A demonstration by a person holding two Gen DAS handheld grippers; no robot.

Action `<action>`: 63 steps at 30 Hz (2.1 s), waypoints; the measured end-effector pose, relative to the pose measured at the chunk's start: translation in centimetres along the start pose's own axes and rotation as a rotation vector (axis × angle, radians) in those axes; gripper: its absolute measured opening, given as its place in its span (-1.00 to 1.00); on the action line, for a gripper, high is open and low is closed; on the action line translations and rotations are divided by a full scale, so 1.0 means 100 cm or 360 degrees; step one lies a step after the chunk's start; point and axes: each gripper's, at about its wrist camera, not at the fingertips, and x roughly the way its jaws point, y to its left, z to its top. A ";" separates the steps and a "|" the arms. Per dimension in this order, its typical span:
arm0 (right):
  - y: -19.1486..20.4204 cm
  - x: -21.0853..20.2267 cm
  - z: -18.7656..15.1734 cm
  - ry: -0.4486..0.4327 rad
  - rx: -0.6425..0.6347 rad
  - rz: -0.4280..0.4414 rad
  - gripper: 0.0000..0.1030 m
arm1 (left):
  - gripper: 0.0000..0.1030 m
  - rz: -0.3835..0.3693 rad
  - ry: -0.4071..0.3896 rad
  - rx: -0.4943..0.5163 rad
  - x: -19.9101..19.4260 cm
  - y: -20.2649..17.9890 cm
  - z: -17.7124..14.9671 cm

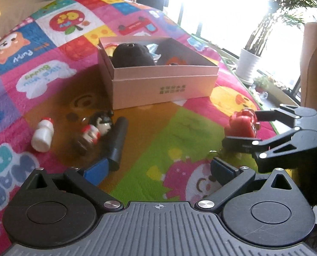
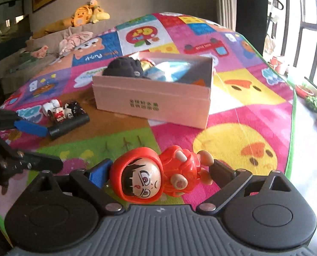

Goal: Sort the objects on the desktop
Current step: 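Grasp the red hooded doll figure with the right gripper and lift it, then hold the red doll up with the right gripper while the left gripper grasps the black tube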

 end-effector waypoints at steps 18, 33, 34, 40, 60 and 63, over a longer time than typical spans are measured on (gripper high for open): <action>-0.030 0.000 -0.007 -0.0041 0.0325 0.0054 0.88 | 1.00 -0.0114 -0.0060 0.0291 0.008 0.002 0.011; -0.058 -0.007 -0.016 -0.0108 0.0634 0.0042 0.88 | 1.00 -0.0412 0.0013 0.0744 0.083 -0.033 0.046; -0.057 -0.006 -0.016 -0.0108 0.0629 0.0039 0.88 | 1.00 -0.0416 0.0021 0.0753 0.088 -0.035 0.047; -0.057 -0.007 -0.016 -0.0115 0.0636 0.0058 0.88 | 1.00 -0.0517 0.0050 0.0736 0.102 -0.035 0.057; -0.065 -0.006 -0.018 -0.0140 0.0731 0.0110 0.90 | 0.58 -0.0411 -0.0034 0.0752 0.108 -0.057 0.060; -0.066 -0.006 -0.018 -0.0143 0.0744 0.0117 0.90 | 0.56 -0.0391 -0.0048 0.0759 0.106 -0.059 0.059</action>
